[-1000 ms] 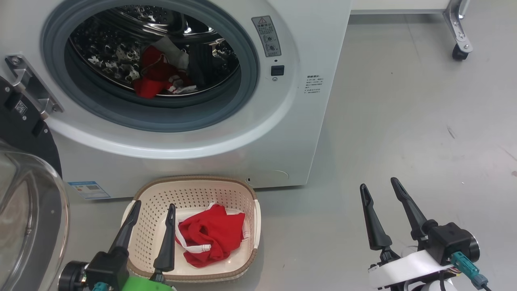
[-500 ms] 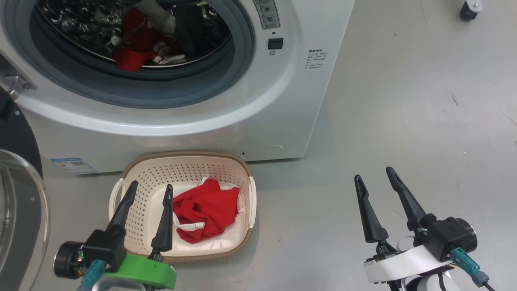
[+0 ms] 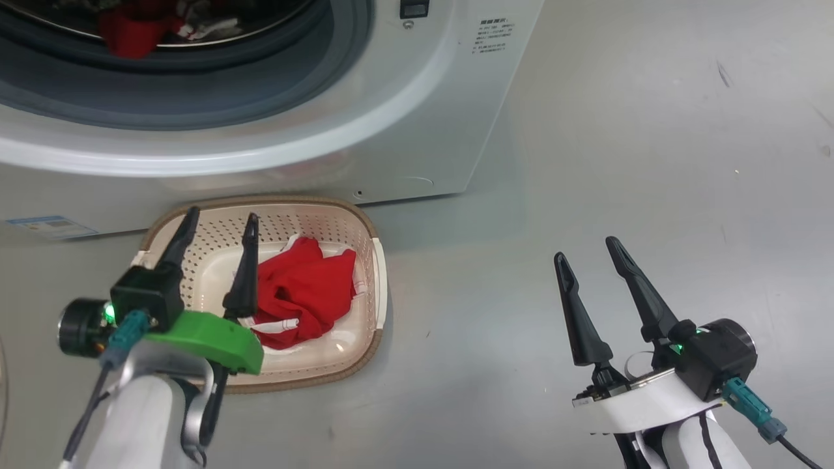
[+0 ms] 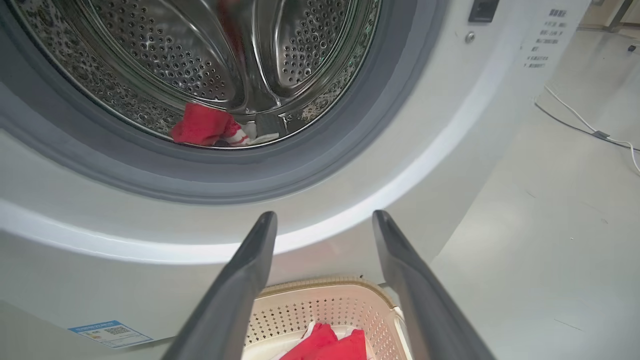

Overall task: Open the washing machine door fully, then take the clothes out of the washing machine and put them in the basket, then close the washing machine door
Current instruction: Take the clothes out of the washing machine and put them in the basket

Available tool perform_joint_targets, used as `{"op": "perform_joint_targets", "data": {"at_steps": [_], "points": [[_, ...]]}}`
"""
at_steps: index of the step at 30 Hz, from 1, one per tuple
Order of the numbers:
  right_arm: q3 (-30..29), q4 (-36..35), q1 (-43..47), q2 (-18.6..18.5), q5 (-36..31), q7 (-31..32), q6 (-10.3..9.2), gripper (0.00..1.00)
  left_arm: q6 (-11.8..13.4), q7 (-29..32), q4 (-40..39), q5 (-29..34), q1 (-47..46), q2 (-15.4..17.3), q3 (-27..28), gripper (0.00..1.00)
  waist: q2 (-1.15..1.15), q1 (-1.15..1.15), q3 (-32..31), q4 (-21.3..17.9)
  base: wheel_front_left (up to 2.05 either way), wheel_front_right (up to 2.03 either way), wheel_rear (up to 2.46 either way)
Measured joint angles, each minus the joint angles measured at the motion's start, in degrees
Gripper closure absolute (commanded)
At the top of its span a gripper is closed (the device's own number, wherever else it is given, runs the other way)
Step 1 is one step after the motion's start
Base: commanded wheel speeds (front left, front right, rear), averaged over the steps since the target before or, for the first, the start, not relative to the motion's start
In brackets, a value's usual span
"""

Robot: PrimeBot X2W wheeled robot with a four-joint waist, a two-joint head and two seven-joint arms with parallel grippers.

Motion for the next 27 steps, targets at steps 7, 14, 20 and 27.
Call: {"op": "perform_joint_targets", "data": {"at_steps": [7, 14, 20, 27], "points": [[1.8, -1.5, -3.3, 0.0, 3.4, 0.0, -0.13, 0.0, -1.4, 6.1, 1.8, -0.6, -8.6, 2.8, 1.6, 0.0, 0.0, 0.0, 4.7, -2.3, 0.0, 0.0, 0.0], [2.8, -2.9, -6.6, 0.0, 6.5, 0.0, -1.37, 0.0, -3.4, 14.9, 3.3, -1.2, -17.5, 6.6, 1.6, 0.0, 0.0, 0.0, 9.4, -5.0, 0.0, 0.0, 0.0], [4.1, -3.8, -11.0, 0.0, 8.6, 0.0, -1.68, 0.0, -3.9, 22.1, 4.0, -1.4, -25.6, 10.3, 3.0, 0.0, 0.0, 0.0, 13.5, -7.2, 0.0, 0.0, 0.0], [5.3, -3.7, -13.7, 0.0, 11.2, 0.0, -2.63, 0.0, -4.4, 29.6, 5.7, -1.7, -33.6, 14.7, 4.8, 0.0, 0.0, 0.0, 16.8, -10.3, 0.0, 0.0, 0.0]]}}
